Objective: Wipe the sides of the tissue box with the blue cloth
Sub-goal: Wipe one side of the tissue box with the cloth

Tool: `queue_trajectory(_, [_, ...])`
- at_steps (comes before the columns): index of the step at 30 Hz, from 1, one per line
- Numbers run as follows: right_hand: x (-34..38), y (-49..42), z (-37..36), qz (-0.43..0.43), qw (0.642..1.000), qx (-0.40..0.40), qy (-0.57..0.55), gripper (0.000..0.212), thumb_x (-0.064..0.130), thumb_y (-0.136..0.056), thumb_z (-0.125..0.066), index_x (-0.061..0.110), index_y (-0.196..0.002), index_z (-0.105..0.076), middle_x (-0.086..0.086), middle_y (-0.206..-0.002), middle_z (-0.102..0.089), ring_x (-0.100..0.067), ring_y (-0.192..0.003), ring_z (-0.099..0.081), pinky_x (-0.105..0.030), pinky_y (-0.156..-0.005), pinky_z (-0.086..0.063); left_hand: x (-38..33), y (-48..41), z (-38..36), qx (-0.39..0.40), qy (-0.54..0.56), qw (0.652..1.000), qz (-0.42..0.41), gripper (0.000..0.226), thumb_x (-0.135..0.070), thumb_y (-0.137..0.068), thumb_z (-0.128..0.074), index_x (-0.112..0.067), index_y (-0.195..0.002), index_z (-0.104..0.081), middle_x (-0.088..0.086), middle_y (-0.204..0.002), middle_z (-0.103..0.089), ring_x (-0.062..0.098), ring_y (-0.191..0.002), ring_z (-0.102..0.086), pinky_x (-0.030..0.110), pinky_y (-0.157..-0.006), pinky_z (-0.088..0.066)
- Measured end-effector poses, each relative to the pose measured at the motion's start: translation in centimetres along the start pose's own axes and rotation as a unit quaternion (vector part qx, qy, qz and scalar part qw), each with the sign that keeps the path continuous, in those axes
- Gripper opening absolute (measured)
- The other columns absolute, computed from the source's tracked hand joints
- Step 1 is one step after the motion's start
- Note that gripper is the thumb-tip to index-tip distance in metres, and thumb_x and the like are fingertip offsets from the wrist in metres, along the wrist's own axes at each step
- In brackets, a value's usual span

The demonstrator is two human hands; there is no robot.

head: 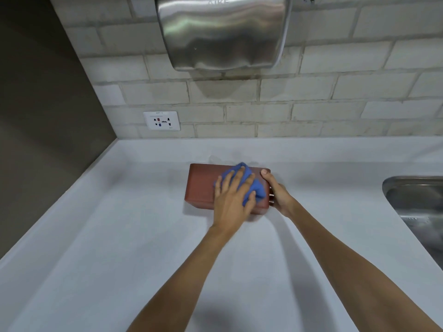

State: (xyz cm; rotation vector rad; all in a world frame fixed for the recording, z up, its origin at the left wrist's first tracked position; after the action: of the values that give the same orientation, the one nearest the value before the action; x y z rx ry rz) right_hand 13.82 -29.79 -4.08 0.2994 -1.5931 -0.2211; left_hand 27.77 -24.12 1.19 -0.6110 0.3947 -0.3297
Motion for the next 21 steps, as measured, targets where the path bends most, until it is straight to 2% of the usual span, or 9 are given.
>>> queue_trajectory(2, [-0.2, -0.2, 0.3, -0.011, 1.000, -0.014, 0.000, 0.054, 0.064, -0.076, -0.056, 0.018, -0.103, -0.064, -0.003, -0.098, -0.068, -0.021, -0.093, -0.063, -0.034, -0.090, -0.049, 3.4, 0.1, 0.6, -0.018, 0.006, 0.993, 0.116, 0.043, -0.025, -0.090, -0.051, -0.018, -0.132, -0.054, 0.013, -0.145, -0.047, 0.034, -0.133, -0.041, 0.051, -0.113, -0.026])
queue_trajectory(5, [-0.3, -0.2, 0.2, -0.010, 1.000, -0.006, 0.005, 0.061, 0.062, -0.078, -0.057, 0.014, -0.116, -0.059, 0.001, -0.097, -0.065, -0.017, -0.091, -0.060, -0.033, -0.090, -0.045, 6.8, 0.1, 1.4, -0.079, 0.029, 0.953, 0.290, 0.044, -0.024, -0.095, -0.047, -0.015, -0.139, -0.046, 0.016, -0.151, -0.036, 0.035, -0.134, -0.036, 0.049, -0.113, -0.026])
queue_trajectory(7, [-0.4, -0.1, -0.2, -0.004, 1.000, -0.003, -0.002, 0.061, 0.060, -0.078, -0.057, 0.013, -0.117, -0.058, 0.002, -0.096, -0.065, -0.016, -0.088, -0.060, -0.030, -0.086, -0.046, 6.1, -0.4, 1.1, -0.089, 0.037, 0.934, 0.345, 0.046, -0.025, -0.097, -0.044, -0.015, -0.141, -0.043, 0.016, -0.153, -0.032, 0.036, -0.134, -0.034, 0.049, -0.112, -0.024])
queue_trajectory(9, [-0.3, 0.0, -0.4, 0.002, 1.000, -0.006, -0.007, 0.059, 0.058, -0.080, -0.057, 0.011, -0.117, -0.058, 0.000, -0.096, -0.066, -0.016, -0.086, -0.061, -0.027, -0.077, -0.047, 3.3, -0.9, 0.3, -0.069, 0.032, 0.944, 0.321, 0.046, -0.027, -0.096, -0.046, -0.014, -0.140, -0.044, 0.017, -0.151, -0.035, 0.038, -0.132, -0.037, 0.051, -0.110, -0.026])
queue_trajectory(13, [-0.5, -0.1, -0.1, 0.015, 1.000, -0.007, -0.010, 0.059, 0.055, -0.085, -0.052, 0.008, -0.119, -0.060, -0.005, -0.100, -0.067, -0.017, -0.087, -0.061, -0.026, -0.076, -0.046, -2.3, -0.8, -1.4, -0.040, 0.026, 0.974, 0.221, 0.047, -0.028, -0.088, -0.059, -0.012, -0.131, -0.055, 0.018, -0.140, -0.051, 0.041, -0.122, -0.051, 0.053, -0.103, -0.040])
queue_trajectory(16, [-0.4, 0.0, 0.6, 0.016, 1.000, -0.015, -0.013, 0.055, 0.052, -0.085, -0.054, 0.008, -0.117, -0.060, 0.000, -0.090, -0.066, -0.014, -0.078, -0.059, -0.023, -0.068, -0.044, -1.0, -0.8, -1.4, -0.011, -0.001, 0.991, 0.131, 0.049, -0.030, -0.090, -0.054, -0.016, -0.136, -0.049, 0.017, -0.143, -0.047, 0.037, -0.128, -0.046, 0.051, -0.109, -0.034])
queue_trajectory(17, [-0.4, 0.1, 0.6, 0.016, 1.000, -0.016, -0.015, 0.054, 0.052, -0.084, -0.056, 0.008, -0.116, -0.060, 0.001, -0.089, -0.066, -0.013, -0.077, -0.060, -0.022, -0.066, -0.045, 0.5, -0.6, -1.3, 0.000, -0.008, 0.991, 0.132, 0.049, -0.030, -0.092, -0.050, -0.018, -0.139, -0.045, 0.017, -0.146, -0.043, 0.034, -0.133, -0.041, 0.050, -0.112, -0.027])
queue_trajectory(18, [-0.4, 0.3, 0.6, 0.017, 1.000, -0.018, -0.019, 0.053, 0.051, -0.083, -0.058, 0.009, -0.115, -0.059, 0.003, -0.088, -0.066, -0.011, -0.076, -0.061, -0.020, -0.064, -0.045, 2.4, -0.3, -1.0, -0.004, -0.010, 0.986, 0.167, 0.050, -0.030, -0.094, -0.047, -0.019, -0.141, -0.041, 0.016, -0.149, -0.039, 0.033, -0.136, -0.037, 0.049, -0.114, -0.022])
queue_trajectory(21, [-0.4, 0.4, 0.1, 0.024, 0.999, -0.027, -0.022, 0.053, 0.051, -0.081, -0.061, 0.011, -0.115, -0.056, 0.004, -0.097, -0.066, -0.008, -0.084, -0.061, -0.018, -0.065, -0.043, 6.6, 0.3, 0.1, -0.065, 0.034, 0.942, 0.329, 0.050, -0.027, -0.096, -0.045, -0.015, -0.144, -0.036, 0.017, -0.153, -0.030, 0.034, -0.136, -0.033, 0.047, -0.114, -0.022])
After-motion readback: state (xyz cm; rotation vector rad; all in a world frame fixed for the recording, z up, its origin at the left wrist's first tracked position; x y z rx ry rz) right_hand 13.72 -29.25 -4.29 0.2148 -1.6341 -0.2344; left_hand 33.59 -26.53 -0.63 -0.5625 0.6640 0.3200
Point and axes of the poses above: each hand's wrist, its own y-axis away from the middle knuckle, its own z-axis out of the back of the hand, x = y × z, the point moved 4 cm from there along -y, towards the middle knuckle
